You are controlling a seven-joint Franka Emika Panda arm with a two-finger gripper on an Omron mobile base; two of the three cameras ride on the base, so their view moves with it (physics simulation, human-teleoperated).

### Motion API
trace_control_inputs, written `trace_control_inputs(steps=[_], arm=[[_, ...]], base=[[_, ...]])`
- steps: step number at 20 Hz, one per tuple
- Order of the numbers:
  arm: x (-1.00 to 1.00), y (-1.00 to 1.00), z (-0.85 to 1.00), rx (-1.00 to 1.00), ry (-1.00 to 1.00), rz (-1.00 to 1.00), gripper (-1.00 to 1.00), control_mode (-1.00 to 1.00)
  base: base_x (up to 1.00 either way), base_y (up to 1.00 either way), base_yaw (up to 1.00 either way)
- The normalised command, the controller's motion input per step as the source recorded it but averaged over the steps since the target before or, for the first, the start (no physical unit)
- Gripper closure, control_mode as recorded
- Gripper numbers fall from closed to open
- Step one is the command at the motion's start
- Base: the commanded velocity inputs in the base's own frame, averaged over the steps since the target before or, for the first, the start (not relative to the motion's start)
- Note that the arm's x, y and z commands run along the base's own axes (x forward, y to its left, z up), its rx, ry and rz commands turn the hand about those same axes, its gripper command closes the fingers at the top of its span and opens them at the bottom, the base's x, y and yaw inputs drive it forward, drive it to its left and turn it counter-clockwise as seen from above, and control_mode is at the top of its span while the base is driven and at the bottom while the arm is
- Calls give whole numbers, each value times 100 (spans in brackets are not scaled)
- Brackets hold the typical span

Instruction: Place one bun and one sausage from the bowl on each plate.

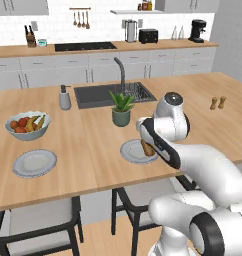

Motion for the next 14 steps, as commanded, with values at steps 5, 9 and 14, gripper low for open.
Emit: trace_control_inputs(steps=[5, 9, 14], arm=[[-44, 9, 7, -2, 0, 3, -100, -100], [-18, 0, 0, 0, -1, 0, -100, 100], [0, 0, 0, 0, 0, 0, -100, 100]], base=[[0, 0, 0], [-17, -7, 0], [-60, -83, -3]])
